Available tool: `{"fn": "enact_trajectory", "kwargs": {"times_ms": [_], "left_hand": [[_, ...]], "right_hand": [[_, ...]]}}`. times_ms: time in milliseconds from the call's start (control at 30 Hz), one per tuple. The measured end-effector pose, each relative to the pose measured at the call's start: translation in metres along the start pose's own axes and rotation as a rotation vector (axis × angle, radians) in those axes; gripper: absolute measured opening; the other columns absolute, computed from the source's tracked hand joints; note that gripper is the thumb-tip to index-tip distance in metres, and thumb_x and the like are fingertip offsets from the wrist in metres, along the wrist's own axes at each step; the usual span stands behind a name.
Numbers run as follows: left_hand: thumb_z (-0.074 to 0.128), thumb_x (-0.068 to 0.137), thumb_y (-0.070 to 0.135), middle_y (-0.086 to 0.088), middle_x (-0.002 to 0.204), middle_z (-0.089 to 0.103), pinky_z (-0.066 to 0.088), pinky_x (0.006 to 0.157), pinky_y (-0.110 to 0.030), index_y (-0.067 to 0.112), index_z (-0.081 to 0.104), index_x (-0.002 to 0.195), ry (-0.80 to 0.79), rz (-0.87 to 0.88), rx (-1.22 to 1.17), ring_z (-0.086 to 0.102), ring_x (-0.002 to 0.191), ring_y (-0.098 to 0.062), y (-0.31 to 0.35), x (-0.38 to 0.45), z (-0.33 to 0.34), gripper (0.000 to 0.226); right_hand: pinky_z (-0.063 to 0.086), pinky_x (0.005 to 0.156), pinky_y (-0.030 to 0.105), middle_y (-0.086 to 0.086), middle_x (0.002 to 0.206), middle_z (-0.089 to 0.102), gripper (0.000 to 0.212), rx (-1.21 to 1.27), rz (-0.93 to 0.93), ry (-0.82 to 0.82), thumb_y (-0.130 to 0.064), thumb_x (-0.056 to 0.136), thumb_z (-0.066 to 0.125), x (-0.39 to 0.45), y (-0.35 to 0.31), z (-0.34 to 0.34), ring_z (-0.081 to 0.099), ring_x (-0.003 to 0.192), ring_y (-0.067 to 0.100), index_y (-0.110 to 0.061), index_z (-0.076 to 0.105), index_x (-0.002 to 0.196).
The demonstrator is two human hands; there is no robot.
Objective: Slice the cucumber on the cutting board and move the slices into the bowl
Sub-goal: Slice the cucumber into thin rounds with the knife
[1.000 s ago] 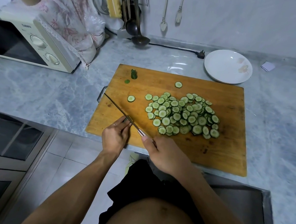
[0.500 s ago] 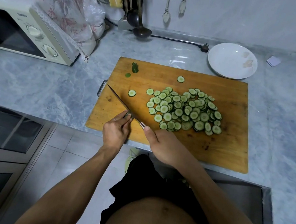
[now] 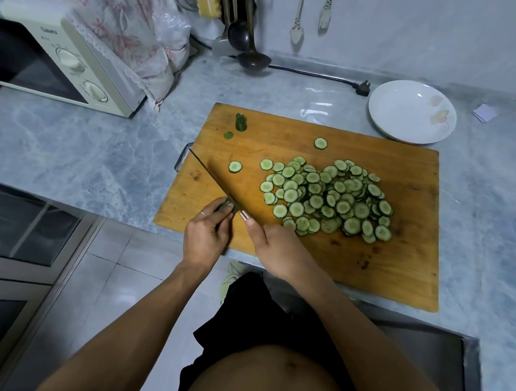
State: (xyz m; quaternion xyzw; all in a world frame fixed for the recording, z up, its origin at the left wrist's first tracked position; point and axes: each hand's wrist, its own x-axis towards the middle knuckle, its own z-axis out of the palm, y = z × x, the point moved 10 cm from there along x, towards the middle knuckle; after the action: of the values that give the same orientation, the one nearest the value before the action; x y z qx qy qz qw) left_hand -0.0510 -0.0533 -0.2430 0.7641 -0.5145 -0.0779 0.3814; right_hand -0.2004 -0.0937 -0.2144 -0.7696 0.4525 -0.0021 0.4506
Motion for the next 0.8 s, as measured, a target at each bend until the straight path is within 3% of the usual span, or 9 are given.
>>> {"fn": "enact_trajectory", "kwargs": {"times_ms": [200,433,633,800], "left_hand": [[0.067,0.086,0.015,-0.007,0.113,0.072,0.056,0.084,-0.032,0.01,0.077,0.103,0.064,-0.025,0.017,0.069,0.099,-0.022,-0.002,0.001,-0.005,0.021],[0.064,0.08,0.005,-0.01,0.11,0.072,0.057,0.086,-0.035,0.01,0.078,0.099,0.045,-0.002,0.057,0.069,0.102,-0.024,0.003,0.001,-0.006,0.024],[0.057,0.082,0.009,-0.01,0.112,0.072,0.057,0.086,-0.037,0.007,0.078,0.1,0.03,-0.009,0.047,0.068,0.103,-0.024,0.001,0.002,-0.004,0.028],[0.063,0.078,-0.002,-0.017,0.109,0.071,0.051,0.092,-0.031,0.002,0.076,0.099,0.025,-0.02,0.061,0.069,0.101,-0.029,-0.001,0.003,-0.003,0.025]], "right_hand": [[0.021,0.05,0.032,0.002,0.054,0.034,0.059,0.028,-0.049,0.016,-0.048,0.105,0.028,-0.011,0.005,-0.018,0.034,0.049,0.015,-0.015,0.031,0.057],[0.02,0.047,0.027,0.003,0.056,0.034,0.058,0.001,-0.081,-0.002,-0.049,0.104,0.03,-0.026,0.0,-0.016,0.034,0.05,0.014,-0.013,0.031,0.059],[0.024,0.048,0.029,0.004,0.057,0.039,0.061,-0.019,-0.073,-0.007,-0.05,0.104,0.027,-0.025,-0.002,-0.011,0.04,0.053,0.014,-0.011,0.035,0.058],[0.024,0.052,0.036,0.004,0.054,0.039,0.062,-0.008,-0.082,-0.003,-0.048,0.105,0.028,-0.016,-0.01,-0.009,0.039,0.052,0.015,-0.011,0.036,0.056]]}}
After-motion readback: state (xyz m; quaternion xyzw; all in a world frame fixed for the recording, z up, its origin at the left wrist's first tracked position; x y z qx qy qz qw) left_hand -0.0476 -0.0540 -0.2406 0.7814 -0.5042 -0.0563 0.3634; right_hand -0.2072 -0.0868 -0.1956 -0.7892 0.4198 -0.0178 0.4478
